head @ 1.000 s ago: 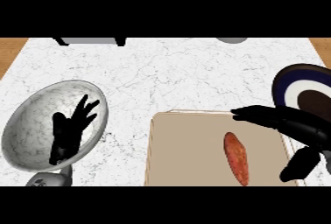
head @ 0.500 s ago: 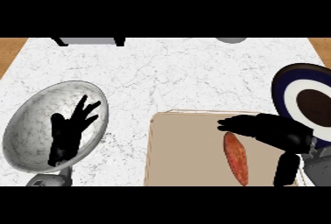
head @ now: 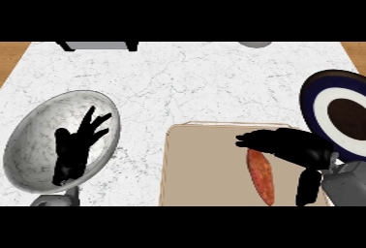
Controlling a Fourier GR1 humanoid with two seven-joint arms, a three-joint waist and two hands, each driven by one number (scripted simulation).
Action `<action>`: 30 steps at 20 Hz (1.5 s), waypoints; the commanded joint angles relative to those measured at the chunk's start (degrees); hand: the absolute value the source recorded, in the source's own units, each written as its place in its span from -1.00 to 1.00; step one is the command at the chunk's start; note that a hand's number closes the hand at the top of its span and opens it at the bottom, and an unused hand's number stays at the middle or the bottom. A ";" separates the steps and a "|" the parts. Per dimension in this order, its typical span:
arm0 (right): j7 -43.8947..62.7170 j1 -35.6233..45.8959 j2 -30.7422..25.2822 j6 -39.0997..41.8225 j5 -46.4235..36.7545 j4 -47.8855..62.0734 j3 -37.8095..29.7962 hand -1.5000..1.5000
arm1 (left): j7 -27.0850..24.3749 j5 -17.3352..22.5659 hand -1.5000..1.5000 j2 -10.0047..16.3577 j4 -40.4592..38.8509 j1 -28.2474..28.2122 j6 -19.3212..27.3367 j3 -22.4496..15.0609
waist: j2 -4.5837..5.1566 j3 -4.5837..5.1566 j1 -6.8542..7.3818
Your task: Pick the sweet potato from the tray and place it in the plate
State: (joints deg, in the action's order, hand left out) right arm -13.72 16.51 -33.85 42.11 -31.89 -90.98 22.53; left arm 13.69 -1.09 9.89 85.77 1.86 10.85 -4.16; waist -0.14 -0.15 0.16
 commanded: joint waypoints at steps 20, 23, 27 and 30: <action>-13.78 -1.93 6.80 -6.28 -16.90 6.84 -2.02 1.00 | -0.14 -2.22 0.00 -2.07 -0.79 -0.14 -3.66 4.05 | 0.12 0.15 -0.07; -15.60 -1.19 8.53 -8.64 -18.75 10.35 -2.48 1.00 | -2.70 -4.61 0.00 -4.34 -3.78 0.61 -1.56 3.02 | 0.16 0.15 -0.04; -12.12 -1.70 9.50 -10.96 -18.07 6.24 -6.21 1.00 | -0.32 -4.06 0.00 -4.08 -1.70 -0.17 -2.47 3.19 | 0.10 0.15 -0.18; -0.96 0.42 12.92 -19.13 -20.61 11.53 -13.22 1.00 | -0.32 -2.96 0.00 -4.31 -0.77 0.79 -2.74 3.74 | 0.17 0.13 -0.40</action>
State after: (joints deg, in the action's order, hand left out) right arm -22.50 15.66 -23.05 28.18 -51.22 -81.82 15.75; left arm 12.13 -5.06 6.72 85.08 2.11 8.31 -0.12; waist -0.23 -0.29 0.10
